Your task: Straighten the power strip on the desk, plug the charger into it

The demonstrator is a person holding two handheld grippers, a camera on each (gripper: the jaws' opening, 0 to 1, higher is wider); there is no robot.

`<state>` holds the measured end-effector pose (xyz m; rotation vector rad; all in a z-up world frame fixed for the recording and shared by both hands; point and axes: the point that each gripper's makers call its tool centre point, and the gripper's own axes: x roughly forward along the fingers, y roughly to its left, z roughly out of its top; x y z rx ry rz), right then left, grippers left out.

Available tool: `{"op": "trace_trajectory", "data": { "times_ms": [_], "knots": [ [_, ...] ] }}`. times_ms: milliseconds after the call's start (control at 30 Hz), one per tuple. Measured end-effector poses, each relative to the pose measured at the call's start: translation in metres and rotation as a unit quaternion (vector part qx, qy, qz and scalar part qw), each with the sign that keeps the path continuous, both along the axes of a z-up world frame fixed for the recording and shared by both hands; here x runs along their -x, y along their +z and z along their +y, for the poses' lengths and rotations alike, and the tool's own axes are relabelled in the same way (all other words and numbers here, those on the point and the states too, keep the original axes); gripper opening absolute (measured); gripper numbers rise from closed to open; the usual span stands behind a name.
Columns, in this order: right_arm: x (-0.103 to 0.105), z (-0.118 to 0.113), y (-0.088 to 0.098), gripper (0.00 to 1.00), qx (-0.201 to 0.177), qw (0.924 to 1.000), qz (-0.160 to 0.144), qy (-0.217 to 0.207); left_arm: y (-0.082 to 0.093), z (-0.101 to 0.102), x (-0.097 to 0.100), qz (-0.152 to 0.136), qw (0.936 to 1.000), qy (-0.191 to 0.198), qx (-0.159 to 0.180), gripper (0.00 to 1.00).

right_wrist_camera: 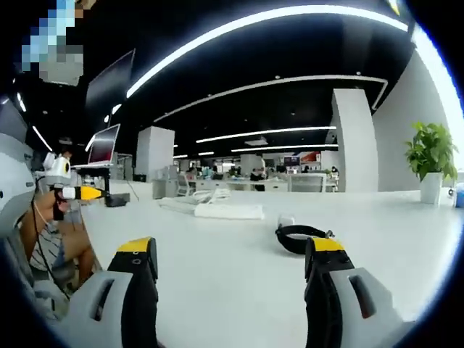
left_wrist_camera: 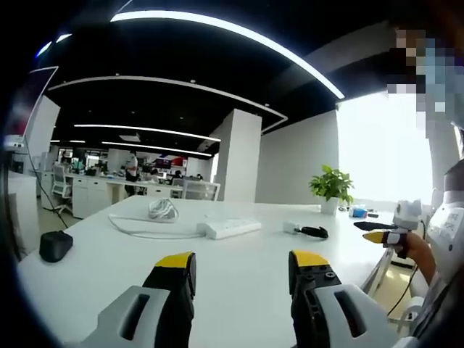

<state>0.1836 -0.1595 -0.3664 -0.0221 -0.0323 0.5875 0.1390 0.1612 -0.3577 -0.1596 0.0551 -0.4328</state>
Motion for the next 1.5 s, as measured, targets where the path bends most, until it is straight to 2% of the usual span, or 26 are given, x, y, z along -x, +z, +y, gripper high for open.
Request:
{"op": "trace_trajectory", "data": {
  "times_ms": [67, 100, 200, 400, 500, 633, 833, 933, 1033, 1233, 1367, 1500],
  "knots": [
    [-0.001, -0.001, -0.003, 0.84, 0.014, 0.9999, 0.002, -0.002, 0.0, 0.0, 0.0, 0.0, 1.0, 0.0, -0.003, 0.5],
    [-0.001, 0.0, -0.007, 0.84, 0.029, 0.9995, 0.008, 0.003, -0.001, 0.001, -0.001, 0.001, 1.0, 0.002, -0.002, 0.5],
    [-0.002, 0.006, -0.013, 0.81, 0.043, 0.9986, 0.024, 0.019, 0.0, 0.001, -0.002, -0.001, 1.0, 0.002, 0.0, 0.49],
    [-0.006, 0.017, -0.006, 0.8, 0.025, 0.9983, 0.023, 0.048, -0.001, -0.001, -0.005, 0.002, 1.0, 0.001, -0.005, 0.49],
    [-0.011, 0.021, -0.002, 0.79, 0.03, 0.9979, 0.018, 0.054, 0.002, -0.001, -0.008, 0.0, 1.0, -0.001, -0.007, 0.47],
    [-0.022, 0.024, 0.011, 0.78, 0.041, 0.9973, -0.005, 0.06, 0.006, -0.002, -0.015, -0.004, 0.9999, -0.011, -0.006, 0.38],
    [-0.038, 0.028, 0.017, 0.76, 0.054, 0.9958, -0.024, 0.071, 0.006, -0.007, -0.025, -0.005, 0.9998, -0.019, -0.009, 0.43],
    [-0.046, 0.034, 0.012, 0.75, 0.081, 0.9932, -0.03, 0.078, 0.009, -0.013, -0.027, -0.01, 0.999, -0.04, 0.018, 0.44],
    [-0.051, 0.043, 0.01, 0.73, 0.079, 0.9919, -0.026, 0.096, 0.012, -0.014, -0.031, -0.012, 0.9985, -0.044, 0.028, 0.44],
    [-0.062, 0.052, 0.013, 0.73, 0.086, 0.9895, -0.034, 0.111, 0.012, -0.013, -0.04, -0.016, 0.9992, -0.036, 0.002, 0.49],
    [-0.074, 0.053, 0.013, 0.71, 0.105, 0.9874, -0.044, 0.11, 0.008, -0.012, -0.049, -0.018, 0.9991, -0.031, -0.021, 0.49],
    [-0.085, 0.055, 0.014, 0.72, 0.1, 0.9868, -0.043, 0.12, 0.002, -0.01, -0.059, -0.015, 0.9987, -0.029, -0.039, 0.51]
  ]
}}
